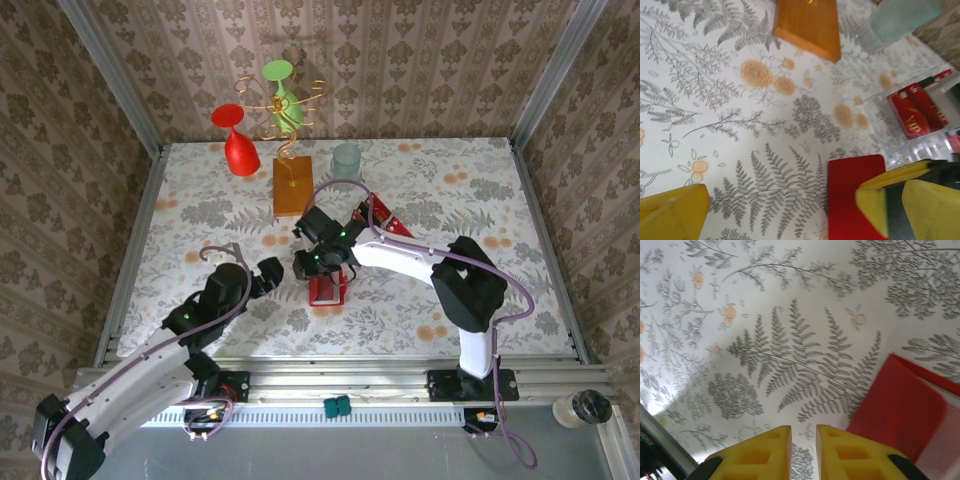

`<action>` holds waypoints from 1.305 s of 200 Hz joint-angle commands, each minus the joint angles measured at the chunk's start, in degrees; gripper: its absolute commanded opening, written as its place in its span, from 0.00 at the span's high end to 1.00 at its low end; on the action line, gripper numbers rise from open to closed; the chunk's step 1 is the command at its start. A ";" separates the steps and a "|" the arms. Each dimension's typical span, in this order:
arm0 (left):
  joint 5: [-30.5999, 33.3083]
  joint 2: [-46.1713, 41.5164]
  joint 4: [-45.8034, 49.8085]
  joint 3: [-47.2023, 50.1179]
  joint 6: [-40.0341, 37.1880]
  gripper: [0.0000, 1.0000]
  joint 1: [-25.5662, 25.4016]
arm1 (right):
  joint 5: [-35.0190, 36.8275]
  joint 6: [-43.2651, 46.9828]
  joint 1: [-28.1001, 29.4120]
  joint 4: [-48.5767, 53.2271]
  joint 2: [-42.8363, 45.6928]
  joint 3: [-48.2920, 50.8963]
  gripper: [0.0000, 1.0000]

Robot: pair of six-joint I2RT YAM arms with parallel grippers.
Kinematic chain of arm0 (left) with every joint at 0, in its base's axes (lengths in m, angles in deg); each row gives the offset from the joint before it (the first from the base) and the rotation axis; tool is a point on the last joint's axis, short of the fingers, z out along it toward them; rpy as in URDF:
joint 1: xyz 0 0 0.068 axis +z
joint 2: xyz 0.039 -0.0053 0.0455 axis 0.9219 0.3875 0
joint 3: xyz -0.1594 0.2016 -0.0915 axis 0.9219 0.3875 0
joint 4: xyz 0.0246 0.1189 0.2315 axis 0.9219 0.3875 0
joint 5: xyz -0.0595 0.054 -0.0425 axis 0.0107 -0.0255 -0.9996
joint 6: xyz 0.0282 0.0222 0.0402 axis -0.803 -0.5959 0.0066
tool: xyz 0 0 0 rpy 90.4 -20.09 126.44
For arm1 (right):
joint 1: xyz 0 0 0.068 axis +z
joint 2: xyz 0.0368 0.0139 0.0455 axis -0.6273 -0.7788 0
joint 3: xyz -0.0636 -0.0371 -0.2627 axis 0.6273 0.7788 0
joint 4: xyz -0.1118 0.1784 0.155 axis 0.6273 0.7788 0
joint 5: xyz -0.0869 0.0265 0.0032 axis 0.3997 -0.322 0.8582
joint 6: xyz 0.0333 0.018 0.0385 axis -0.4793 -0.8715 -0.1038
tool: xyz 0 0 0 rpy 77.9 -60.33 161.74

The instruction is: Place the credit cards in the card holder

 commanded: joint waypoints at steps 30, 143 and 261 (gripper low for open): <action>-3.47 7.37 -0.32 -2.15 -3.91 0.00 0.43 | 2.58 0.18 -3.21 -0.87 4.12 9.32 0.79; -10.12 30.51 -6.00 -10.32 -13.09 0.00 -2.03 | 3.03 -3.56 -4.30 -8.67 8.30 20.19 0.80; -11.31 42.27 -7.89 -14.28 -16.24 0.00 -3.99 | 2.41 -4.59 -4.30 -10.35 8.25 21.91 0.80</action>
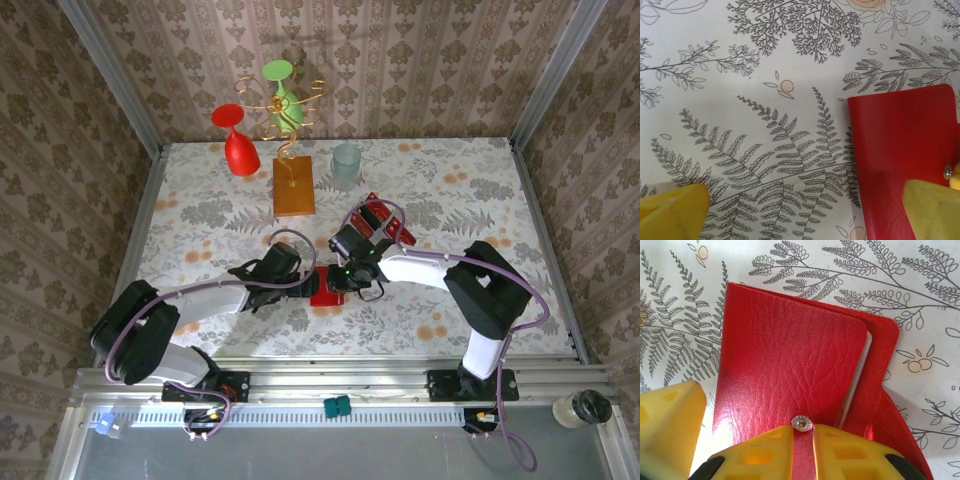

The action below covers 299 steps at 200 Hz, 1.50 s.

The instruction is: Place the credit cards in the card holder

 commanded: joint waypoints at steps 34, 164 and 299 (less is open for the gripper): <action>-0.98 1.99 -1.82 -1.75 -1.55 0.00 -0.79 | 0.63 -1.07 -0.16 -0.15 1.18 1.52 0.80; 8.27 7.04 8.70 -6.74 -2.11 0.00 -5.49 | 1.75 0.56 -6.17 5.83 14.83 2.24 0.79; 11.47 8.36 10.79 -7.96 -1.20 0.00 -7.56 | 1.09 3.79 -5.36 8.58 7.17 0.10 0.69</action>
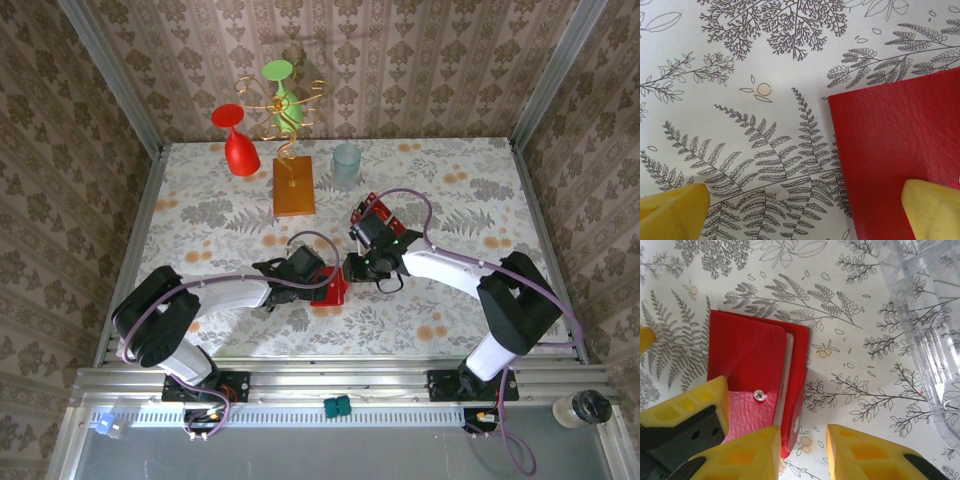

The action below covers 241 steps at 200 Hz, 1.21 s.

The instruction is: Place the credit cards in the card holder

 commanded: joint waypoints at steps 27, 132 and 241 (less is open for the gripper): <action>0.59 0.98 2.62 -0.14 -0.01 0.00 -0.39 | -0.03 1.51 0.41 1.29 -2.47 -1.72 0.72; 0.50 0.65 1.93 0.38 0.12 0.00 -0.41 | -7.18 -2.06 0.41 -4.82 -1.56 -0.30 1.00; 0.50 0.13 1.06 1.10 0.82 0.00 -0.40 | -12.94 -9.27 1.64 -15.30 -10.23 -0.15 1.00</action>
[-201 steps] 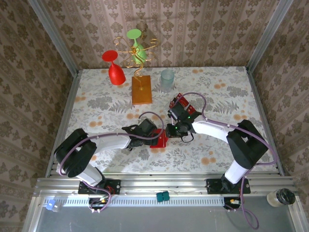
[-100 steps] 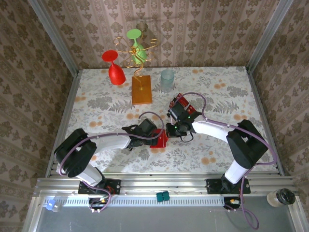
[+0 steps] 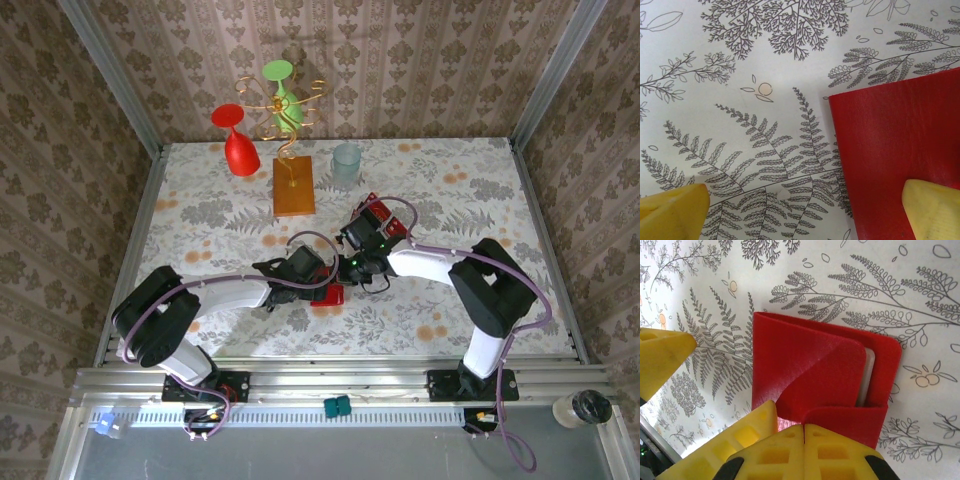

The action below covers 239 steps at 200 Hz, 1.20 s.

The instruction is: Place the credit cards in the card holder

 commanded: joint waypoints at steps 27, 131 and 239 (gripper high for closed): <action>0.29 -0.68 0.78 1.37 1.05 0.00 -0.38 | -0.38 -2.46 0.73 -3.45 -2.94 1.59 1.00; -0.92 -6.62 0.82 3.62 2.87 0.00 -0.03 | 3.22 -2.51 0.70 -2.97 -2.57 5.44 1.00; 0.41 -8.50 0.21 5.05 4.19 0.00 -0.01 | 1.05 -3.87 0.70 -2.33 1.62 4.14 0.74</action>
